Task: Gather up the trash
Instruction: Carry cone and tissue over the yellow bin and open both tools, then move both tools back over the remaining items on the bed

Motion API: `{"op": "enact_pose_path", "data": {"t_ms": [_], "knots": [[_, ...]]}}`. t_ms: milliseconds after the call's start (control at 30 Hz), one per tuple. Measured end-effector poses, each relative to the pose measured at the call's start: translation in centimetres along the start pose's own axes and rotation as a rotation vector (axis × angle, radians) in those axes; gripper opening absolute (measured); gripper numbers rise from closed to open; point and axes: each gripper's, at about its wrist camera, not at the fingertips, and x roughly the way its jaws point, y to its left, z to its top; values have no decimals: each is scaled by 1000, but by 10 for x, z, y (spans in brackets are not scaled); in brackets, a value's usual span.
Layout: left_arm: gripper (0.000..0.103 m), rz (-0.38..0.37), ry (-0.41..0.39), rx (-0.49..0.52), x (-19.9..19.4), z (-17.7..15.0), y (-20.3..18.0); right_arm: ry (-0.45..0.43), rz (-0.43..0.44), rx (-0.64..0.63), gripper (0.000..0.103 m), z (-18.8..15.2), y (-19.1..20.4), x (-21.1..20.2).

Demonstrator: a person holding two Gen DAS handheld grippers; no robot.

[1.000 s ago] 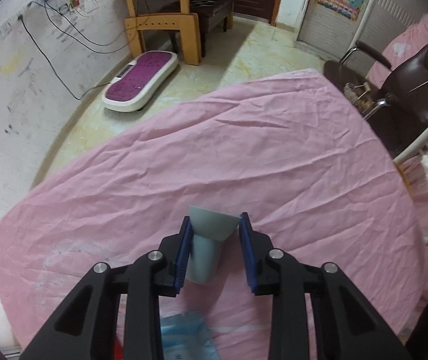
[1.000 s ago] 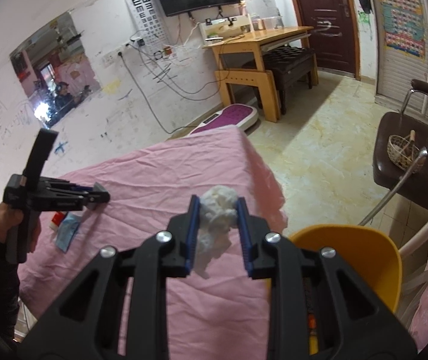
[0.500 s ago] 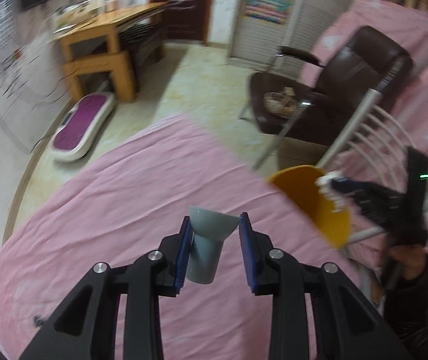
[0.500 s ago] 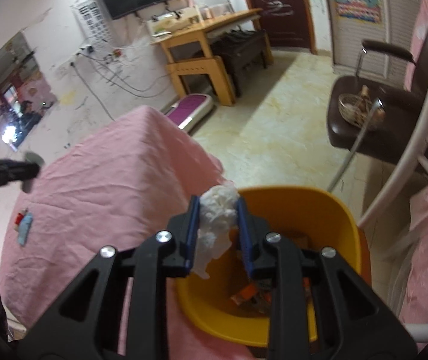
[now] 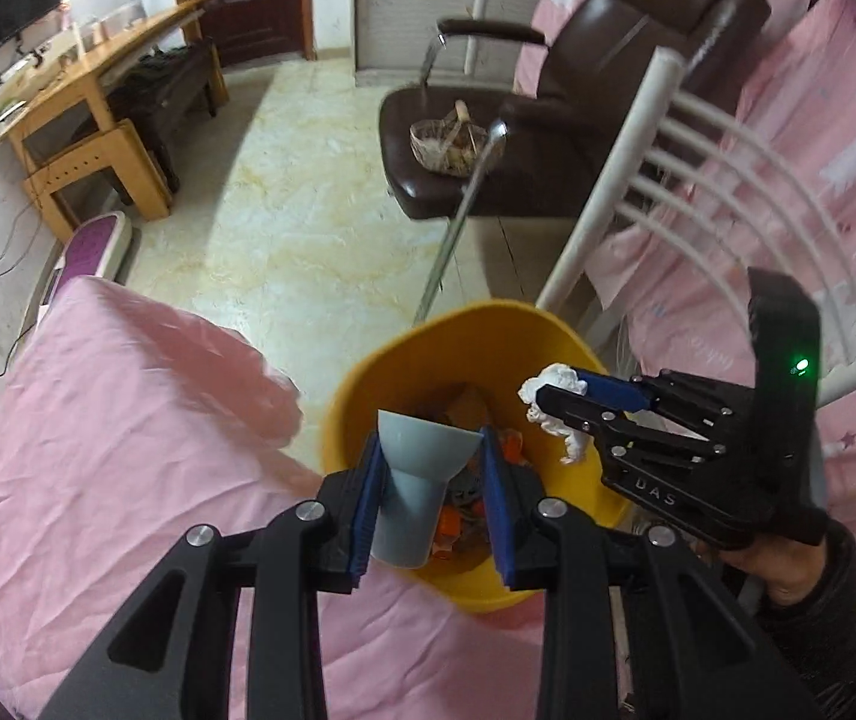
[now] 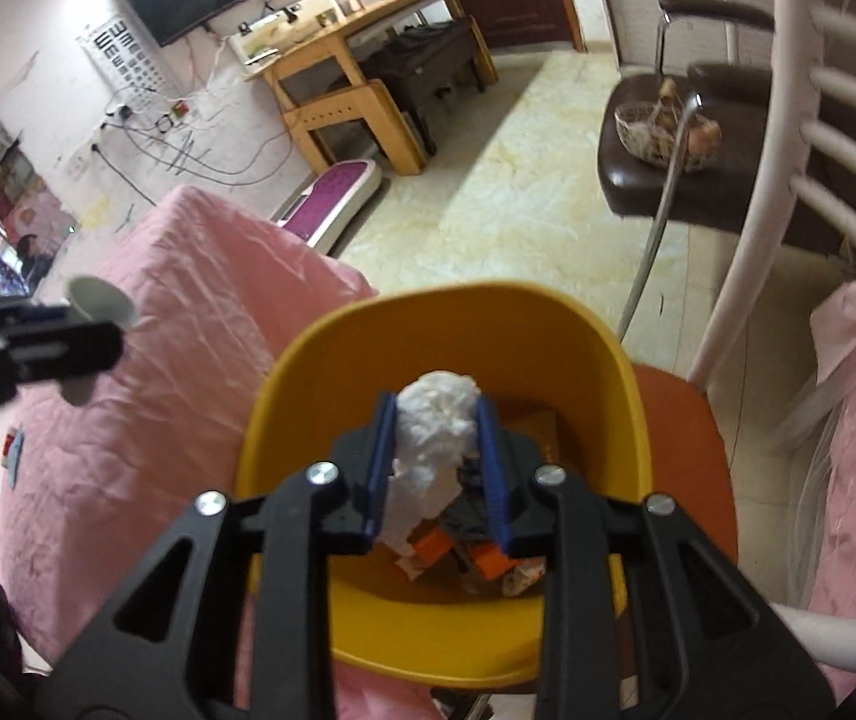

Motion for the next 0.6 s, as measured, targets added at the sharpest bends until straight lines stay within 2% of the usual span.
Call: {"op": "enact_pose_path", "data": {"t_ms": [100, 267, 433, 467, 500, 567, 600], "knots": [[28, -1, 31, 13, 19, 1, -11, 11, 7, 26, 36, -4, -11, 4], [28, -11, 64, 23, 39, 3, -23, 23, 33, 68, 66, -10, -24, 5], [31, -4, 58, 27, 38, 4, -27, 13, 35, 79, 67, -14, -23, -2], [38, -3, 51, 28, 35, 4, -27, 10, 35, 79, 67, -13, -22, -4], [49, -4, 47, 28, 33, 3, -26, 7, 34, 78, 67, -12, -21, -5], [62, -20, 35, 13, 27, 3, -23, -1, 36, 76, 67, -12, -18, -9], [65, -23, 29, 9, 24, 3, -22, -6, 34, 72, 68, -12, -15, -11]]}}
